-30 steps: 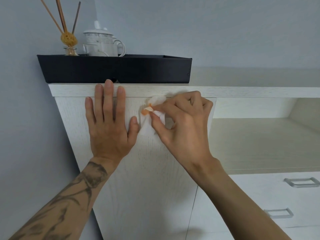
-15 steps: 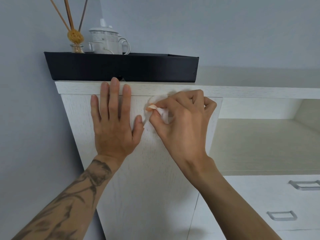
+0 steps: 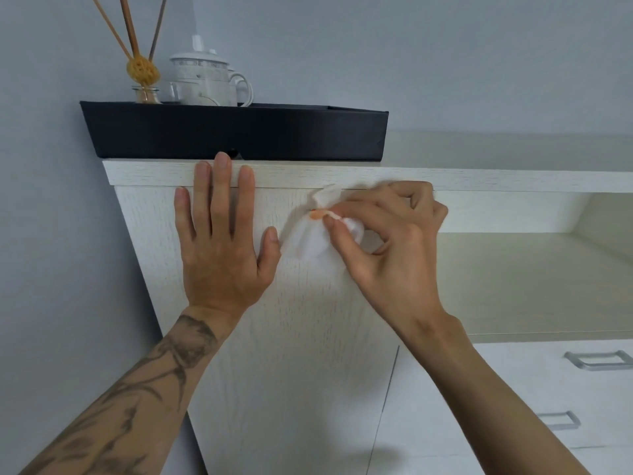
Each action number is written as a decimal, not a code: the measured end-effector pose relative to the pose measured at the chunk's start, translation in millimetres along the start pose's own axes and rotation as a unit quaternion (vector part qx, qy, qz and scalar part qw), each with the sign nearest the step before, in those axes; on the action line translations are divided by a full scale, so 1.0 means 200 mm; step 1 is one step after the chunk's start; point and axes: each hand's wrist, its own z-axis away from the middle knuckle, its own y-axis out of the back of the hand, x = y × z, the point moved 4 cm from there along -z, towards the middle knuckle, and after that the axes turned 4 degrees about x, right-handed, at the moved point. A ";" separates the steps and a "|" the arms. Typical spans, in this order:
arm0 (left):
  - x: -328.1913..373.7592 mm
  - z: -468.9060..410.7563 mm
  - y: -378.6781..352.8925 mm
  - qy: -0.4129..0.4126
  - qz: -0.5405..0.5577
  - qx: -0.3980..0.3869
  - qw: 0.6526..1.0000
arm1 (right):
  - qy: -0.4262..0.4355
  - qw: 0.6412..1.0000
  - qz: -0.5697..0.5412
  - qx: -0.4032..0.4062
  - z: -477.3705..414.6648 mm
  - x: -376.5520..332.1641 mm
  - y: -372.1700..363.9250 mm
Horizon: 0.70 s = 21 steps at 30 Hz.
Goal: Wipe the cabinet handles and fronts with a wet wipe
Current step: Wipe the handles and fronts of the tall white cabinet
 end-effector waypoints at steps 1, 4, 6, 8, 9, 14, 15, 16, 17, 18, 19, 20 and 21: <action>0.00 0.00 0.00 -0.001 0.001 0.000 1.000 | -0.005 1.000 0.005 0.004 0.01 0.03 0.03; 0.00 0.00 0.00 -0.002 0.001 -0.002 1.000 | -0.030 0.999 0.014 0.017 0.02 0.07 0.08; 0.00 0.00 0.00 -0.004 0.001 0.000 1.000 | -0.032 0.999 0.011 0.011 0.02 0.02 0.03; 0.01 0.00 0.00 -0.008 0.002 0.005 1.000 | -0.015 1.000 0.011 -0.010 0.00 -0.06 -0.05; 0.01 0.00 0.01 -0.010 0.001 0.007 1.000 | -0.004 1.000 0.013 -0.022 -0.01 -0.09 -0.08; 0.00 0.00 0.00 -0.007 0.002 0.005 1.000 | 0.024 1.000 0.013 -0.005 0.00 -0.06 -0.04; 0.00 0.00 0.00 -0.005 0.002 0.005 1.000 | 0.020 1.000 0.010 0.003 0.00 -0.05 -0.03; 0.00 0.00 0.00 -0.007 0.001 0.006 1.000 | 0.018 1.000 0.009 0.003 0.00 -0.05 -0.04; 0.01 0.00 0.00 -0.009 0.000 0.007 1.000 | 0.018 1.000 0.011 -0.002 -0.01 -0.06 -0.05; 0.01 0.00 0.00 -0.010 -0.002 0.007 1.000 | 0.024 1.000 0.014 -0.010 -0.02 -0.07 -0.07; 0.01 0.00 0.00 -0.010 -0.003 0.008 1.000 | 0.033 0.999 0.017 -0.017 -0.03 -0.08 -0.08; 0.00 0.00 0.00 -0.009 -0.003 0.008 1.000 | 0.043 0.999 0.021 -0.021 -0.03 -0.08 -0.08; 0.00 0.00 0.00 -0.008 -0.001 0.008 1.000 | 0.052 0.998 0.024 -0.018 -0.02 -0.07 -0.06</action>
